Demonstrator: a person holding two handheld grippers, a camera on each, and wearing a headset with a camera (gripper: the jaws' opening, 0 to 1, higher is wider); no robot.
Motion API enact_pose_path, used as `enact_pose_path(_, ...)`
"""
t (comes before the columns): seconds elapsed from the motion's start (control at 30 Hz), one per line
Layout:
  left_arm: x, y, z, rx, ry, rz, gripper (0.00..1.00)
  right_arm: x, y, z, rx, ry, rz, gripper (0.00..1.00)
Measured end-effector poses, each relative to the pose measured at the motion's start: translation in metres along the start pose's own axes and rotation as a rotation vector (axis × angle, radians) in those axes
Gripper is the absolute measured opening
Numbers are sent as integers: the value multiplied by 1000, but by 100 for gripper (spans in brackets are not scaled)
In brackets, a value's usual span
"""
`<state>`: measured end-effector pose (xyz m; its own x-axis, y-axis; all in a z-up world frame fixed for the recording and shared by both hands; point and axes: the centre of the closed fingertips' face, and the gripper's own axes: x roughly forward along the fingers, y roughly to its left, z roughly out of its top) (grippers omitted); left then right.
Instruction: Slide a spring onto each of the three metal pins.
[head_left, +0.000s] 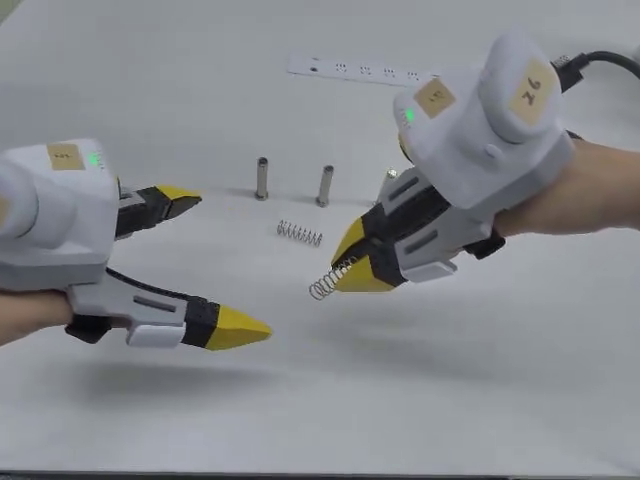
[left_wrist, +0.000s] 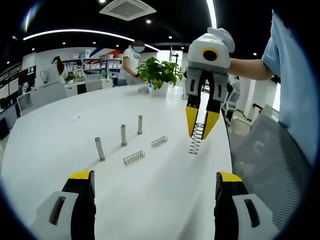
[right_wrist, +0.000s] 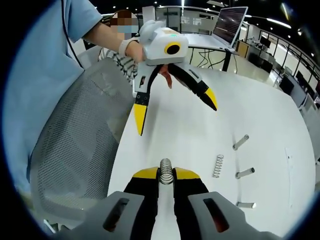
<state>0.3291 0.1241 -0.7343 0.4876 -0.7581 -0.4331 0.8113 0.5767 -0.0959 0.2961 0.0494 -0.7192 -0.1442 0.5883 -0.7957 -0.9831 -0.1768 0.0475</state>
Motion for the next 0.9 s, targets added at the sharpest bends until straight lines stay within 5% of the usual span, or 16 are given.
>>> enact_pose_path(0.47,-12,18,-2,-29,-31,90,98,0,-15,-1,-30,41,26,7)
enact_pose_path(0.9,-15,24,-8,9,-7,123,97,-10,-63,9,-71,105,11,7)
